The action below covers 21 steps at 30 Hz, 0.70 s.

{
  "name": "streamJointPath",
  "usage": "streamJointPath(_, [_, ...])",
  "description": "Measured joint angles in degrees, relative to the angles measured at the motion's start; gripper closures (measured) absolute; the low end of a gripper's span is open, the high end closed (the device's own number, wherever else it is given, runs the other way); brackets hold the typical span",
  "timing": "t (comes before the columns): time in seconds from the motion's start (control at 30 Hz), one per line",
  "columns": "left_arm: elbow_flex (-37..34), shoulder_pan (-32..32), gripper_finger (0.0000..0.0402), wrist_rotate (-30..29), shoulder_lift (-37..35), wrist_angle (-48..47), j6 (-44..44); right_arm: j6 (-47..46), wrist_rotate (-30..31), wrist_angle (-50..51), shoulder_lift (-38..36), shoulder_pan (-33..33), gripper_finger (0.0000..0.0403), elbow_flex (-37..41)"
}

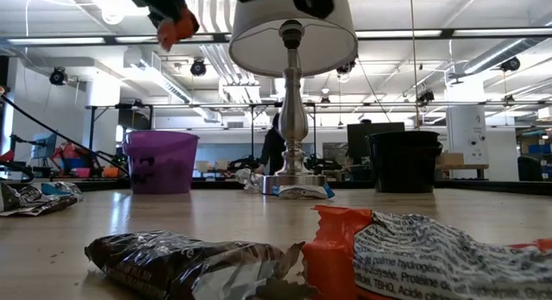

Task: Sort candy
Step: Put the orange chocolate into the purple bucket

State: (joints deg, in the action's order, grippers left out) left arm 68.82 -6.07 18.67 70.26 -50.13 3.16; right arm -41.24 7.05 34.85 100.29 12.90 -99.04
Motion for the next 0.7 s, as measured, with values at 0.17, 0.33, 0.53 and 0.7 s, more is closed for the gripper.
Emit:
streamJointPath(0.17, [1.7, -1.1, 0.0336, -4.8, 0.0, -6.3, 2.2, -3.4, -0.1, 5.8, -0.1, 1.1, 0.0265, 0.0])
streamJointPath(0.33, [2.8, -2.2, 0.0336, -8.7, 0.0, -12.8, 4.0, -6.0, -0.2, 9.5, -0.1, 2.3, 0.026, 0.0])
streamJointPath(0.53, [2.5, -3.1, 0.0336, -10.2, -1.1, -19.4, 4.5, -7.4, -0.2, 10.4, -0.1, 3.7, 0.0262, 0.0])
streamJointPath(0.7, [2.4, -3.5, 0.0336, -12.6, -2.7, -22.0, 5.1, -7.9, -0.2, 11.3, -0.1, 4.3, 0.0266, 0.0])
